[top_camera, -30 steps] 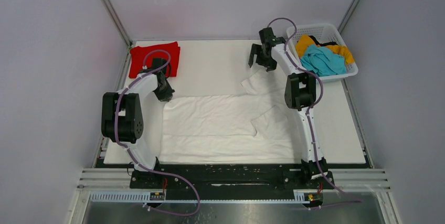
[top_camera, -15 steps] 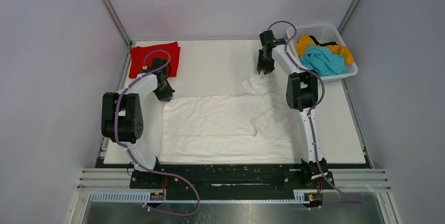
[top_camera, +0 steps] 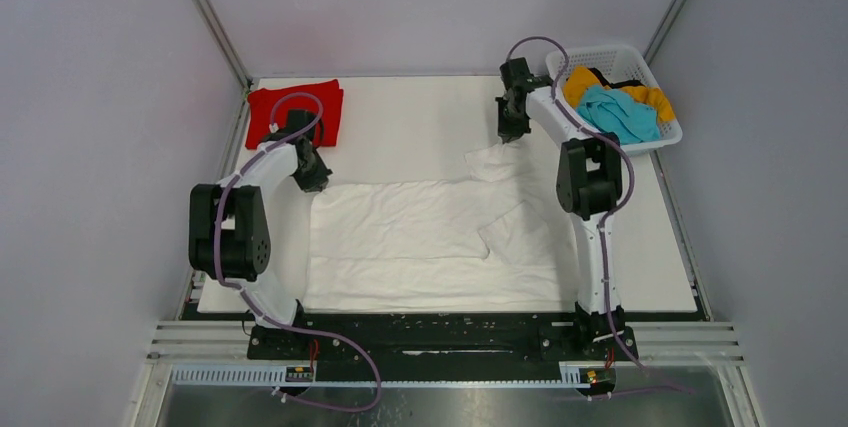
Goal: Fold and stack the t-shirts
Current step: Grab the side of the flattened tshirt furthest away from the robot with both arms, then fold the other side of the tshirt into a rectangle
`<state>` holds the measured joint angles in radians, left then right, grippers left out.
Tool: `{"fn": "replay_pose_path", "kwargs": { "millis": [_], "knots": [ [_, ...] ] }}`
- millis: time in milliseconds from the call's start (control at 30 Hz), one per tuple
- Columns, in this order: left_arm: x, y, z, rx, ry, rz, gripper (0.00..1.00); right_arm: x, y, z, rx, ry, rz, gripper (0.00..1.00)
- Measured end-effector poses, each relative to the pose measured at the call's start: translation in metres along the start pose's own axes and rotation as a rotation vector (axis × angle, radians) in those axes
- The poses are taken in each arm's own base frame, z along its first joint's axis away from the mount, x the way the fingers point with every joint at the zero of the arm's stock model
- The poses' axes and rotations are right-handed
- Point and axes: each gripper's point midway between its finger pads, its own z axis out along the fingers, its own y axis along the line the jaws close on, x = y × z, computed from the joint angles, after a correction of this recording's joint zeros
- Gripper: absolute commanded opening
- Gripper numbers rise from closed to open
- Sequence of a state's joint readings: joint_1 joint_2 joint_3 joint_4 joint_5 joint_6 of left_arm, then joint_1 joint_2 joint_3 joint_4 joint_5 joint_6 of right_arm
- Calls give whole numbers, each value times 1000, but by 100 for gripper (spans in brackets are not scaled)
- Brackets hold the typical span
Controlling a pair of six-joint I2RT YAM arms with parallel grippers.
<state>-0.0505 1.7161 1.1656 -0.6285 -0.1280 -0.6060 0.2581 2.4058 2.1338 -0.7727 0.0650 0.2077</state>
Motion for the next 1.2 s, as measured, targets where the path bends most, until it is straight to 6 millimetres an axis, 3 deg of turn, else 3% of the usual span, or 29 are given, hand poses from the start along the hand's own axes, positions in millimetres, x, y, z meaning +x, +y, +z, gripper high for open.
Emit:
{"fn": "replay_pose_path", "kwargs": {
  "millis": [100, 267, 433, 700, 1067, 1200],
  "knots": [
    [0, 0, -10, 17, -21, -2, 0, 23, -4, -24, -25, -2, -34, 0],
    [8, 3, -24, 41, -47, -2, 0, 57, -5, -88, -71, -80, -87, 0],
    [23, 7, -34, 63, -63, -10, 0, 85, 1, -136, -127, -165, -132, 0],
    [42, 19, -53, 102, -107, -54, 0, 149, -1, -171, -144, -173, -193, 0],
    [60, 41, -76, 137, -188, -145, 0, 211, -33, -220, -131, -222, -150, 0],
    [66, 49, -78, 135, -209, -176, 0, 228, -42, -228, -127, -219, -122, 1]
  ]
}}
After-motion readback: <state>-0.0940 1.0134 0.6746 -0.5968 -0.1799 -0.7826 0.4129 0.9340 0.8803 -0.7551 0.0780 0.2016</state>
